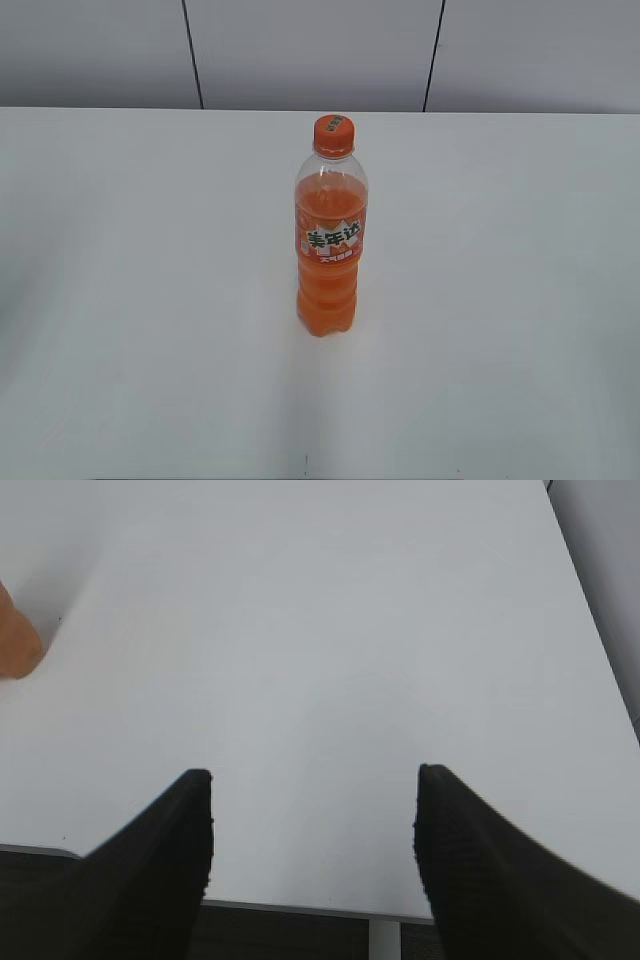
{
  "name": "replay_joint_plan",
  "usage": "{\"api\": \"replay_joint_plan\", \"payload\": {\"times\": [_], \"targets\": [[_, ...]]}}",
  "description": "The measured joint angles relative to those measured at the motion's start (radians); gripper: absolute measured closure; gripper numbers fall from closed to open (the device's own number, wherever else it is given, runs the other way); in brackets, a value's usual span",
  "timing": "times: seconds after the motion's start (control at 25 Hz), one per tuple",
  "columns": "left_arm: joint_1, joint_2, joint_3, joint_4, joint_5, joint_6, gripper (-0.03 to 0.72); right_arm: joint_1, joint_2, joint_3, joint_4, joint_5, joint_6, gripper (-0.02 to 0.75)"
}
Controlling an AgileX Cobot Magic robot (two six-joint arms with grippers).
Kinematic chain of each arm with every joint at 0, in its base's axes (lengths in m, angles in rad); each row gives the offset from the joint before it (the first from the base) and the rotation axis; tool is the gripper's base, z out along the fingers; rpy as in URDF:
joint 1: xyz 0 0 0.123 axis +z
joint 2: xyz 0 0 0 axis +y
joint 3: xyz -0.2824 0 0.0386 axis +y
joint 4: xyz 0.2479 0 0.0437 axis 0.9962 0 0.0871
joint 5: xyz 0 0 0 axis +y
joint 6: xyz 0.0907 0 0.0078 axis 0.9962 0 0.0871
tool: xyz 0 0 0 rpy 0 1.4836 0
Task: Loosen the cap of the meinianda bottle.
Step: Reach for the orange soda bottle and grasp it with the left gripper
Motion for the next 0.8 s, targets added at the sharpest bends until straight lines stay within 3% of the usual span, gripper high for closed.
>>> {"api": "replay_joint_plan", "payload": {"times": [0.28, 0.8], "targets": [[0.000, 0.210, 0.000, 0.009, -0.225, 0.000, 0.243, 0.000, 0.000, 0.000, 0.000, 0.000, 0.000, 0.259], [0.000, 0.453, 0.000, 0.106, -0.375, 0.000, 0.252, 0.000, 0.000, 0.000, 0.001, 0.000, 0.000, 0.259]]}}
